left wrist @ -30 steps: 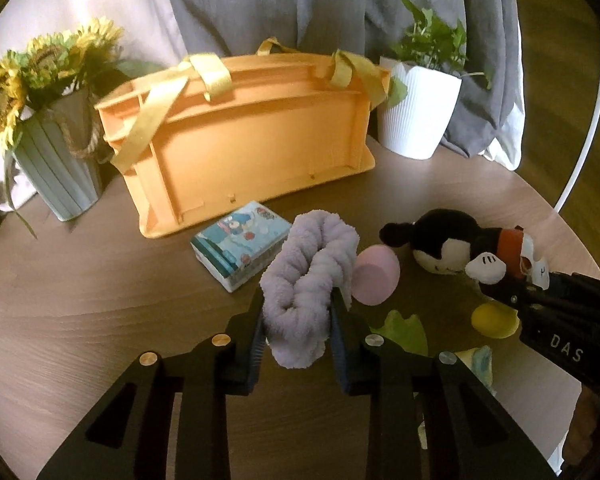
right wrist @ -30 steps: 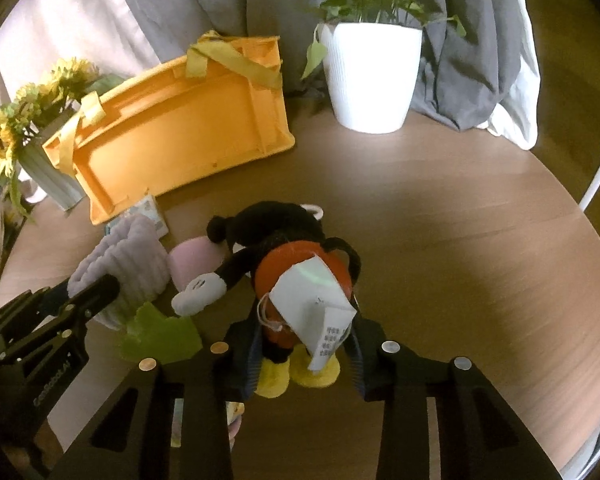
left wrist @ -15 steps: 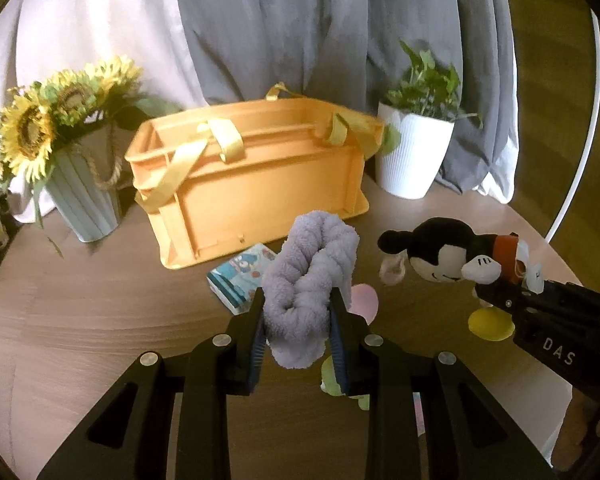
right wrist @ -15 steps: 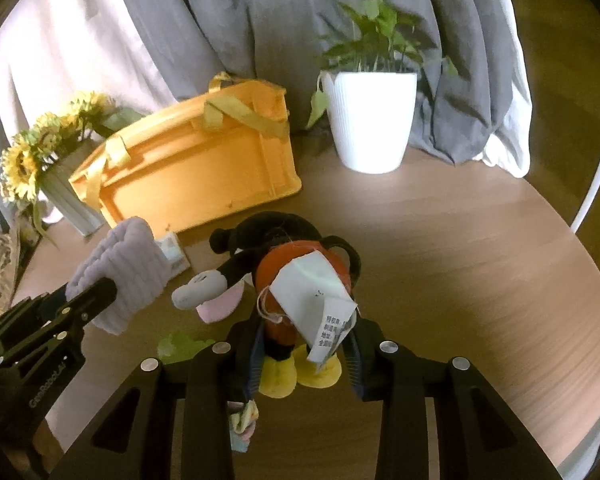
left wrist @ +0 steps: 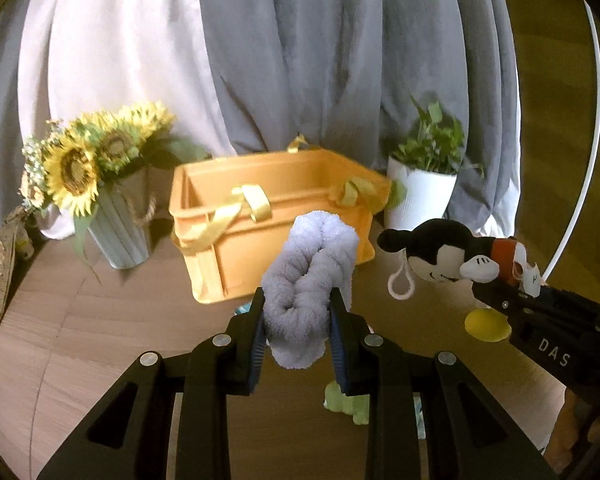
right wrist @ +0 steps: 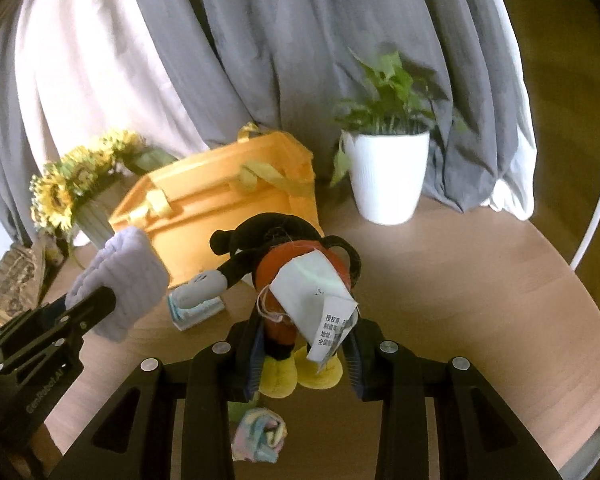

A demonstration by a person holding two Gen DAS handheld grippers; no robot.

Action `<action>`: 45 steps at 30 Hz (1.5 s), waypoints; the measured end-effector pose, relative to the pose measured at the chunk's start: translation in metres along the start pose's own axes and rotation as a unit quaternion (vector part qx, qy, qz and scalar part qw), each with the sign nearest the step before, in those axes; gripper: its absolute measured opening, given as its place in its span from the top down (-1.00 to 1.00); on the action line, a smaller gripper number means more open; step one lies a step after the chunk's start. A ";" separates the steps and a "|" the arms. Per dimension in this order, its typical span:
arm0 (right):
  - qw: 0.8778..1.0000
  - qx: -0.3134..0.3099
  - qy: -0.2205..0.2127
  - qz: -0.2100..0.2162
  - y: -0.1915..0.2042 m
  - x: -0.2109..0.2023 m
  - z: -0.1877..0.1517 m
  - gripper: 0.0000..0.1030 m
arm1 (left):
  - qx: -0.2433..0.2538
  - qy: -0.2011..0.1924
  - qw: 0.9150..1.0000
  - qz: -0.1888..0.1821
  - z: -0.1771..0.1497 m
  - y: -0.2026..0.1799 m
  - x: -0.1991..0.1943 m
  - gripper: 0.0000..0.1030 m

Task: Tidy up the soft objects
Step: 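Carry the scrunchie and Mickey plush into the orange crate and open both tools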

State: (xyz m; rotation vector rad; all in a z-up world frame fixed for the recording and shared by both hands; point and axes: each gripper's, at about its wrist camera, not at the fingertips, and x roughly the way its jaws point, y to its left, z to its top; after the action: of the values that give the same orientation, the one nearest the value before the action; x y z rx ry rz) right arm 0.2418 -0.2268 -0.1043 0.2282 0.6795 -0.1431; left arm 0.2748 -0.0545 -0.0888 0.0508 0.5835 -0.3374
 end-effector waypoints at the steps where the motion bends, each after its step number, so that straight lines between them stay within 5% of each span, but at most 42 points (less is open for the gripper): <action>1: 1.000 -0.001 -0.004 0.003 0.001 -0.002 0.002 0.32 | -0.002 -0.006 1.000 0.001 0.003 0.001 -0.003 0.45; 20: 0.995 -0.019 -0.091 0.045 0.036 -0.025 0.049 0.32 | -0.021 -0.080 0.996 0.029 0.046 0.026 -0.032 0.45; 45: 0.986 -0.030 -0.147 0.069 0.066 0.009 0.112 0.32 | -0.009 -0.123 0.991 0.053 0.106 0.054 0.004 0.45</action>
State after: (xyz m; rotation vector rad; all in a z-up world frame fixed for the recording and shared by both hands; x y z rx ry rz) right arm 0.3298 -0.1921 -0.0150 0.1895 0.3729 -0.0227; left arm 0.3517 -0.0195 -0.0052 0.0219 0.3373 -0.2310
